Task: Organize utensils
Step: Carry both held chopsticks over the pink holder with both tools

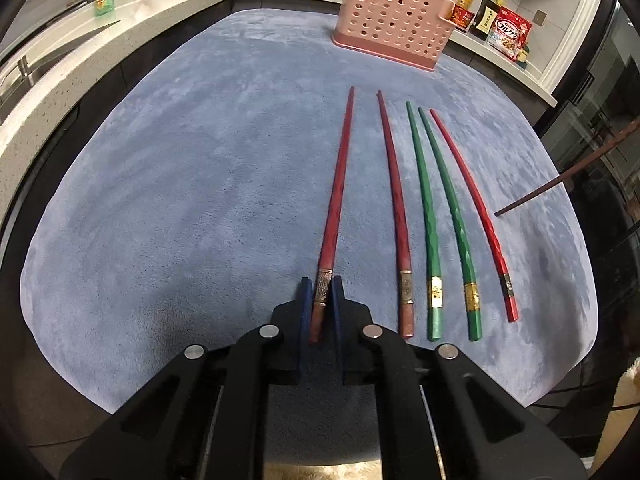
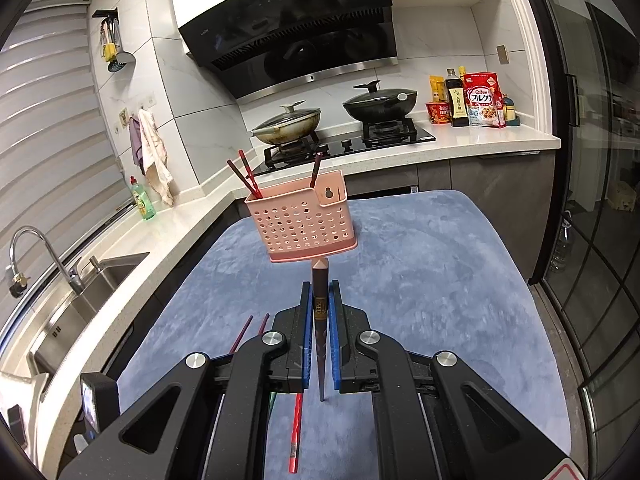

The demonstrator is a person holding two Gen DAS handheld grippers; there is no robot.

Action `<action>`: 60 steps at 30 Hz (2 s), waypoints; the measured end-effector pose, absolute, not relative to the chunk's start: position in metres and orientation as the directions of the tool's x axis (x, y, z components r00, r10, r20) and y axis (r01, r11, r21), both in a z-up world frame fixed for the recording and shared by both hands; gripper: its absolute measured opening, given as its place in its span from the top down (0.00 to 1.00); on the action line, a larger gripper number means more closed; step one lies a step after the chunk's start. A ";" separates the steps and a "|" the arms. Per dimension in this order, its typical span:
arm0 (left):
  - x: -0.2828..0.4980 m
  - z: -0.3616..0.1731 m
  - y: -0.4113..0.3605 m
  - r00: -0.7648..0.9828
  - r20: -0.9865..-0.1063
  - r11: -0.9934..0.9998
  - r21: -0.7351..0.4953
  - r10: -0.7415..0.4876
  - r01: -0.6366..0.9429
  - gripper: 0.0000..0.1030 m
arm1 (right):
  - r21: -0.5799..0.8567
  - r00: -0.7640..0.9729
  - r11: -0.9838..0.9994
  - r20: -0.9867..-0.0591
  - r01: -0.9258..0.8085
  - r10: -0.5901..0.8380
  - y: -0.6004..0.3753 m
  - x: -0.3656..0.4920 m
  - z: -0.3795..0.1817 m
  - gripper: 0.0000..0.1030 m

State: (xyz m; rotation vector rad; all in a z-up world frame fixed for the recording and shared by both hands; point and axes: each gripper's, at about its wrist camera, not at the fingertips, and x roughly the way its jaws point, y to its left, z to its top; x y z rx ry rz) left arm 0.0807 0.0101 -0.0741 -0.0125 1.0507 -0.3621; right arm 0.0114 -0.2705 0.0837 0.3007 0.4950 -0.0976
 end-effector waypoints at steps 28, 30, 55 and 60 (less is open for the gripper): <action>0.161 0.127 -0.015 0.720 -0.581 0.922 -0.170 -0.378 0.347 0.93 | 0.300 0.919 0.949 -0.393 0.094 0.034 -0.297 0.064 0.132 0.93; 0.170 0.137 -0.022 0.732 -0.565 0.921 -0.165 -0.381 0.352 0.93 | 0.297 0.919 0.950 -0.393 0.091 0.034 -0.299 0.073 0.134 0.93; 0.281 0.265 -0.094 0.854 -0.299 0.905 -0.168 -0.425 0.392 0.93 | 0.325 0.974 0.945 -0.222 0.028 0.047 -0.318 0.229 0.230 0.93; 0.310 0.263 -0.104 0.866 -0.293 0.914 -0.151 -0.405 0.377 0.93 | 0.351 0.975 0.936 -0.219 0.042 0.039 -0.327 0.267 0.230 0.93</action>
